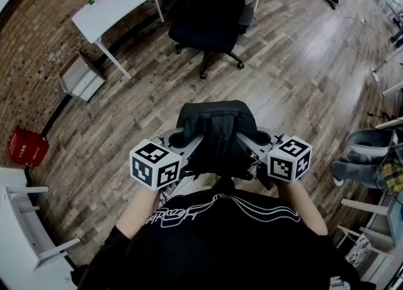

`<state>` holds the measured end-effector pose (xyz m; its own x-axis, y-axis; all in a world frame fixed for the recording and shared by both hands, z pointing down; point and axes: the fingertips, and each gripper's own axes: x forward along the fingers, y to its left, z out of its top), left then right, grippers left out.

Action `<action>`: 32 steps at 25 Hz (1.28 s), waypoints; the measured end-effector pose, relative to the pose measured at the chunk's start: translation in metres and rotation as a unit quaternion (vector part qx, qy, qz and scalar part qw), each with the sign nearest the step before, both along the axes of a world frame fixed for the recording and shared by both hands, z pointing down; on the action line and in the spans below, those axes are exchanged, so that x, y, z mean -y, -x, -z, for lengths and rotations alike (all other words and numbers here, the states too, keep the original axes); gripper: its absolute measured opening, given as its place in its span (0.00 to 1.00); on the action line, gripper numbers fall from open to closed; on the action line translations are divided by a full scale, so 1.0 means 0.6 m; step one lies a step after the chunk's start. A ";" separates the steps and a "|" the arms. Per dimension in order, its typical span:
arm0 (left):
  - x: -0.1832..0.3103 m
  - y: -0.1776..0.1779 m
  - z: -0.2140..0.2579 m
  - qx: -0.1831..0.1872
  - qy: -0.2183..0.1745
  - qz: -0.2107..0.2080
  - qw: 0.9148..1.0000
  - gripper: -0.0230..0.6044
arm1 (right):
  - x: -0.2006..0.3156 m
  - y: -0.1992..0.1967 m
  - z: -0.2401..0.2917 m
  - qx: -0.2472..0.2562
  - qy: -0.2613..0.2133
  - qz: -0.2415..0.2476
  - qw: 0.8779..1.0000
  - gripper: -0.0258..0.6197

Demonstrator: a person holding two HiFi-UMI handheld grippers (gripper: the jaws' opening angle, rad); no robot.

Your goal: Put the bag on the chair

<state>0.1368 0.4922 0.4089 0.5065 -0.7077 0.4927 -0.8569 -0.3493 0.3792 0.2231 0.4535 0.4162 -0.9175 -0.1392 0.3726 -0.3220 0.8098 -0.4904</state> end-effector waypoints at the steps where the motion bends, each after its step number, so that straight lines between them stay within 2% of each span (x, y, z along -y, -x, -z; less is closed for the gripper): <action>1: 0.007 -0.002 -0.002 0.000 0.001 0.000 1.000 0.15 | 0.006 -0.002 -0.003 0.000 0.000 0.001 1.000 0.09; 10: 0.088 -0.034 -0.005 0.005 0.007 0.003 1.000 0.15 | 0.088 -0.034 -0.004 0.002 0.000 0.006 1.000 0.09; 15: 0.132 -0.044 0.007 0.016 -0.010 0.007 1.000 0.15 | 0.136 -0.044 0.006 0.016 -0.017 0.016 1.000 0.09; 23: 0.172 -0.037 0.025 0.026 -0.033 0.028 0.999 0.15 | 0.184 -0.033 0.023 0.023 -0.037 0.035 0.998 0.09; 32: 0.218 0.007 0.024 0.012 -0.030 0.037 0.999 0.15 | 0.235 0.012 0.022 0.021 -0.034 0.040 0.998 0.09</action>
<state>0.1323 0.3617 0.3944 0.4408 -0.7709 0.4599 -0.8895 -0.3062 0.3393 0.2160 0.3126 0.4030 -0.9416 -0.0885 0.3249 -0.2348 0.8641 -0.4452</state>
